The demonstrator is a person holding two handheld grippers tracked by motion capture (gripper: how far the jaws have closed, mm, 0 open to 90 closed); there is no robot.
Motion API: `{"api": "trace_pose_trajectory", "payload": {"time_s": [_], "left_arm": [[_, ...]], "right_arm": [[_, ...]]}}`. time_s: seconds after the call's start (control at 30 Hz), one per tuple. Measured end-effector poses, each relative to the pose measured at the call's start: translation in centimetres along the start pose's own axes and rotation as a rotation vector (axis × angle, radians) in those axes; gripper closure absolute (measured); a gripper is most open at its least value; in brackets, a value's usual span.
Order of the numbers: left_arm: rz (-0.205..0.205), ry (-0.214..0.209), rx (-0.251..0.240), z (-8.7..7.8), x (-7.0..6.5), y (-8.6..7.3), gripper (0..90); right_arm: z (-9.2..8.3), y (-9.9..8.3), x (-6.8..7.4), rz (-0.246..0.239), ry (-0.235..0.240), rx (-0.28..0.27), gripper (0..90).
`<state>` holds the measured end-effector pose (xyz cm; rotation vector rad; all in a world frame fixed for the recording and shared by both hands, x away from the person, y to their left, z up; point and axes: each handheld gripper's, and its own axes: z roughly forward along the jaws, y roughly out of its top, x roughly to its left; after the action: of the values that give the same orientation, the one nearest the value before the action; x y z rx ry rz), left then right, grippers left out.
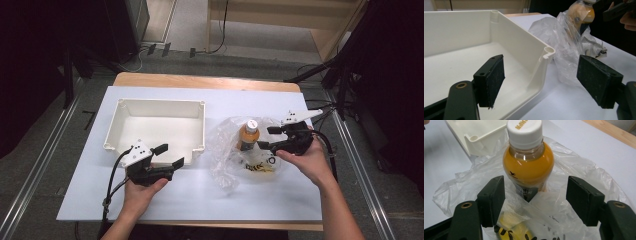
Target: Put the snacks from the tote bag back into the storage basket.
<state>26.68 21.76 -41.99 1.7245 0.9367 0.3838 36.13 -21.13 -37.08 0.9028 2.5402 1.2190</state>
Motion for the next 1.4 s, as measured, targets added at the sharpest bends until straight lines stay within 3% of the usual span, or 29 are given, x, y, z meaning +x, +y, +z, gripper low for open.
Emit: {"api": "trace_pose_trajectory", "payload": {"time_s": [0.17,0.4,0.57,0.73,0.9,1.33,1.4], "left_arm": [[0.009,0.008,-0.017,-1.2,0.7,-0.1,17.6],[0.016,-0.033,-0.024,-2.4,1.5,-1.0,14.1],[0.034,-0.031,-0.033,-3.4,1.9,-1.5,13.8],[0.034,-0.019,-0.017,-3.5,2.2,-1.8,12.4],[0.031,-0.059,-0.032,-4.2,2.7,-1.8,12.6],[0.025,-0.051,-0.026,-4.4,3.0,-1.9,13.2],[0.021,-0.052,-0.03,-4.5,3.0,-1.9,13.2]], "right_arm": [[0.3,0.8,0.1,-0.018,0.01,0.02,31.8],[1.2,1.6,0.2,-0.036,0.028,0.057,30.6],[2.0,1.9,0.0,-0.031,0.037,0.08,28.8],[2.5,2.0,0.0,-0.034,0.043,0.097,27.6],[2.8,2.0,-0.2,-0.027,0.053,0.103,27.1],[3.6,2.4,-0.2,-0.03,0.061,0.128,24.8],[3.9,2.7,-0.1,-0.053,0.068,0.146,23.9]]}}
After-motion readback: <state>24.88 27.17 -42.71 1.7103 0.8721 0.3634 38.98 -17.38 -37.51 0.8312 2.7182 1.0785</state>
